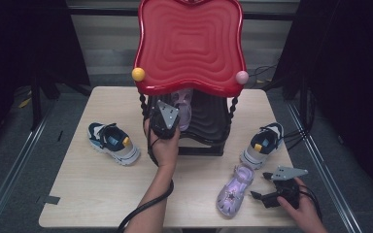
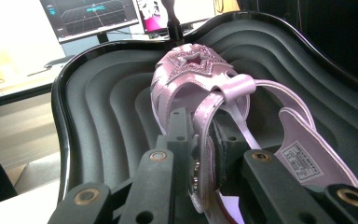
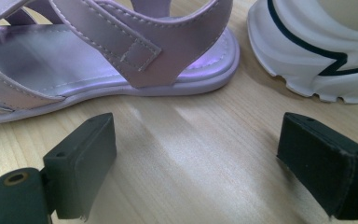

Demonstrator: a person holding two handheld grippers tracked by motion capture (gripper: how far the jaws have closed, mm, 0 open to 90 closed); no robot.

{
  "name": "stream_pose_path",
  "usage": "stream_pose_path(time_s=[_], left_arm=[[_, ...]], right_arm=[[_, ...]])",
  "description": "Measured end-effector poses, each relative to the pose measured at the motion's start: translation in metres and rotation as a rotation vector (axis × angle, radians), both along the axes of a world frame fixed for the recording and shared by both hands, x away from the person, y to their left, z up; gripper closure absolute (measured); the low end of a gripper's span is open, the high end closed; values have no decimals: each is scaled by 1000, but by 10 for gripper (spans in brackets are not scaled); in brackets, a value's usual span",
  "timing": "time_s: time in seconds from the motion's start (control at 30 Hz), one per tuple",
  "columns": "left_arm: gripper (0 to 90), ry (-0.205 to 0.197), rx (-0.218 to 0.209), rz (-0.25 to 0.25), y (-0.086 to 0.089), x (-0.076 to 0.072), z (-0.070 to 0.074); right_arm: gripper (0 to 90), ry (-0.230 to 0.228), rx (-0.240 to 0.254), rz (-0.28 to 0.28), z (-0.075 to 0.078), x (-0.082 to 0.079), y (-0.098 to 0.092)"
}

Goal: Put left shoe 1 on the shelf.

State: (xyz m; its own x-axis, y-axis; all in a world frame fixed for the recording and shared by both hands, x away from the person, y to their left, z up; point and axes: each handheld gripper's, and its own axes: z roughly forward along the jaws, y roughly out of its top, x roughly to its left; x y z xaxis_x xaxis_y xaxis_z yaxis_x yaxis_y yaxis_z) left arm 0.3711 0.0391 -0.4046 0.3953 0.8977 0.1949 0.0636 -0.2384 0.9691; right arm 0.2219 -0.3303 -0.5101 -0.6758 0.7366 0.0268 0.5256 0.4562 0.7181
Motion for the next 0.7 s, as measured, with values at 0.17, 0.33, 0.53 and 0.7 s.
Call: stream_pose_path(time_s=[0.17, 0.33, 0.53, 0.7], left_arm=[[757, 14, 12, -6, 0, -1, 2], [713, 16, 29, -11, 1, -3, 5], [646, 35, 56, -21, 2, -7, 8], [592, 63, 69, -54, 5, -12, 14]], right_arm=[[108, 1, 1, -1, 0, 0, 0], [108, 1, 1, -1, 0, 0, 0], [108, 1, 0, -1, 0, 0, 0], [108, 2, 1, -1, 0, 0, 0]])
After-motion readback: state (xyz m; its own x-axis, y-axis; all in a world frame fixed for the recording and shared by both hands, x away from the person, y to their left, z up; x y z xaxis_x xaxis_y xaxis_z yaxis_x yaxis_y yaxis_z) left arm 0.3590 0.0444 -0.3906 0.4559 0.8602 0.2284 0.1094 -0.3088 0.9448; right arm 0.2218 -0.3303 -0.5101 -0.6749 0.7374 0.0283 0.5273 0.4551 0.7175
